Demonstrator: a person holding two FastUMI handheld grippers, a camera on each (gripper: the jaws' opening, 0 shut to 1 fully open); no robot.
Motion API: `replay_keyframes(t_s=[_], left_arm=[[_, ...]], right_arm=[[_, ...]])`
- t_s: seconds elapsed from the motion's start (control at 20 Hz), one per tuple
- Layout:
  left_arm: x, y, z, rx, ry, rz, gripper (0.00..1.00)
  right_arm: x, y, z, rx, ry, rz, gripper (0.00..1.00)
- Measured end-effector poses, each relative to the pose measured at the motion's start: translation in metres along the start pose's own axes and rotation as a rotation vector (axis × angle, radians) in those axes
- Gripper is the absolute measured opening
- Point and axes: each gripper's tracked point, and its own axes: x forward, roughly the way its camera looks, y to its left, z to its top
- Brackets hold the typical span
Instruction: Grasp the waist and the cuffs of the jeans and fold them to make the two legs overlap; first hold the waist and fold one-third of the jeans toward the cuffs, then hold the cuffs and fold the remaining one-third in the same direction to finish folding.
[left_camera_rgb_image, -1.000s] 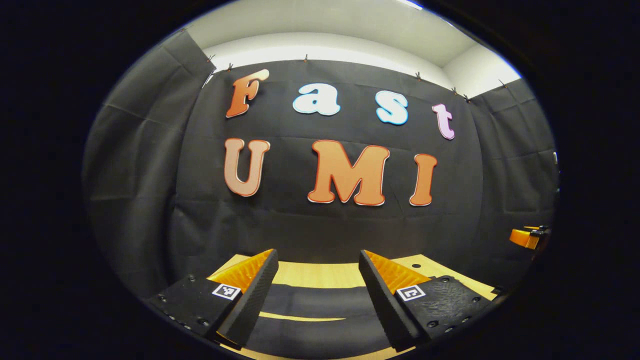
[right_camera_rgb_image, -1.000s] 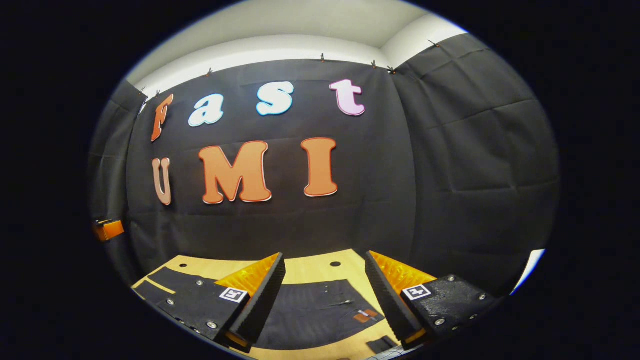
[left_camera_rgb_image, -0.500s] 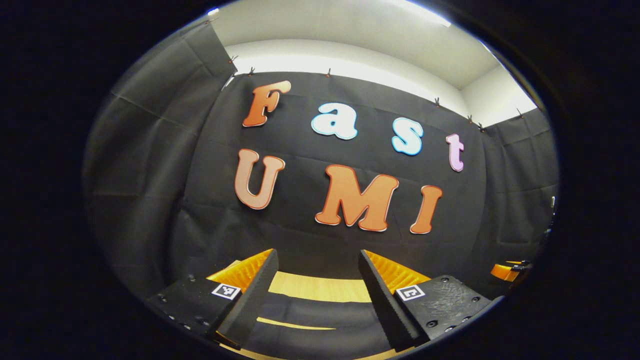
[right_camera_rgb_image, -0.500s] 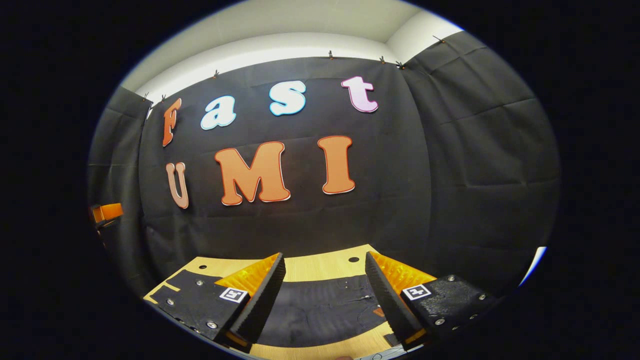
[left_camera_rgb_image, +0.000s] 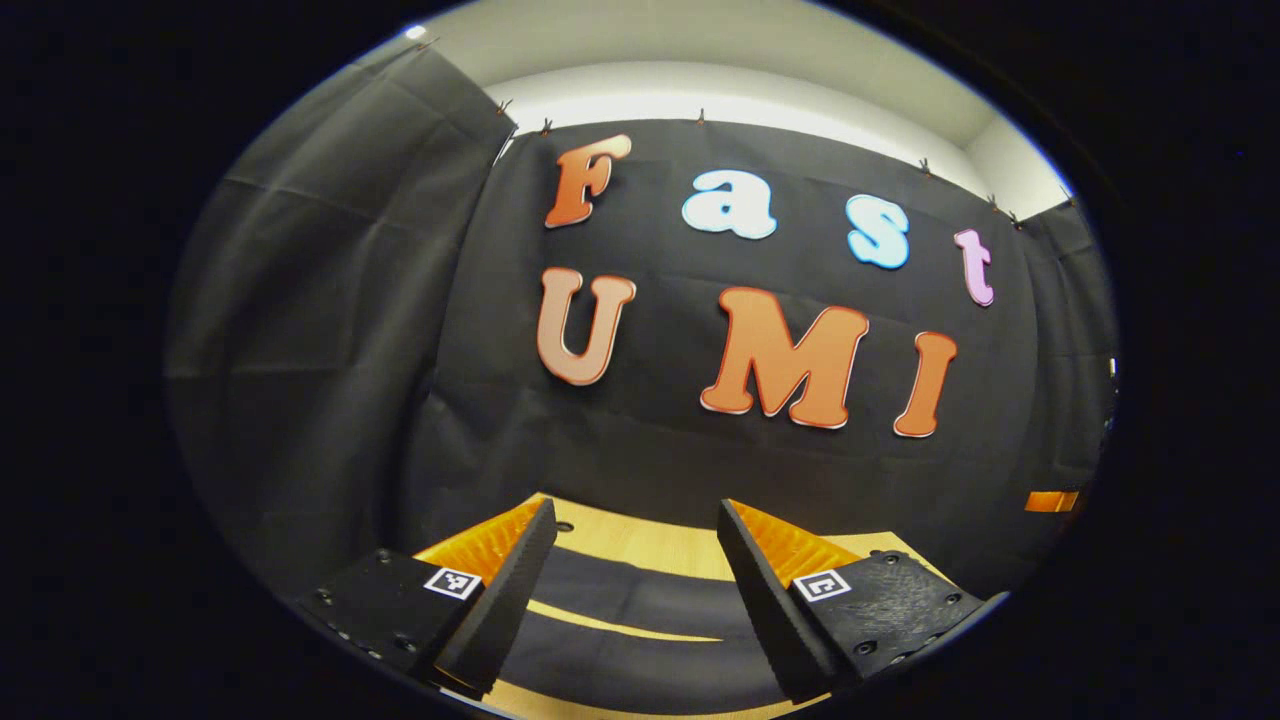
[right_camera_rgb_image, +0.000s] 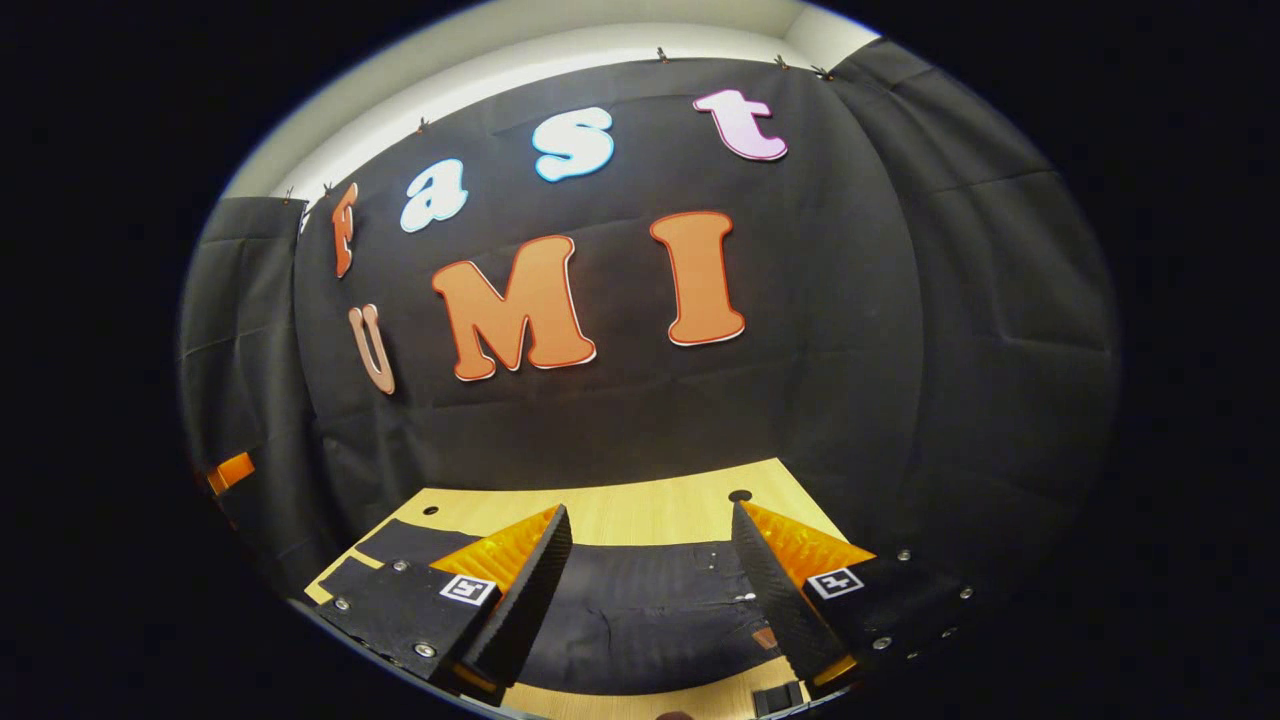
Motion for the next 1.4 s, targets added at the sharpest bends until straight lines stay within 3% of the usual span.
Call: replay_keyframes(t_s=[0.1,0.3,0.55,0.85,1.15,1.3,1.4], left_arm=[[0.014,0.017,-0.022,-0.020,0.071,-0.006,0.97],[0.029,0.084,-0.090,-0.110,0.253,0.064,0.97],[0.021,0.145,-0.186,-0.532,0.496,0.207,0.96],[-0.005,0.173,-0.267,-0.989,0.608,0.456,0.98],[-0.007,0.187,-0.308,-1.040,0.674,0.658,0.98],[0.005,0.189,-0.307,-1.104,0.669,0.699,0.98],[0.001,0.199,-0.317,-1.064,0.693,0.735,0.98]], right_arm=[[0.007,0.009,-0.012,-0.006,0.025,-0.026,0.98],[0.020,0.050,-0.042,0.030,0.079,-0.020,0.98],[0.029,0.097,-0.067,0.069,0.175,0.083,0.98],[0.032,0.092,-0.073,0.086,0.224,0.112,0.97],[0.033,0.070,-0.080,0.142,0.267,0.078,0.97],[0.034,0.064,-0.085,0.198,0.295,0.051,0.97],[0.036,0.071,-0.084,0.249,0.298,0.063,0.98]])
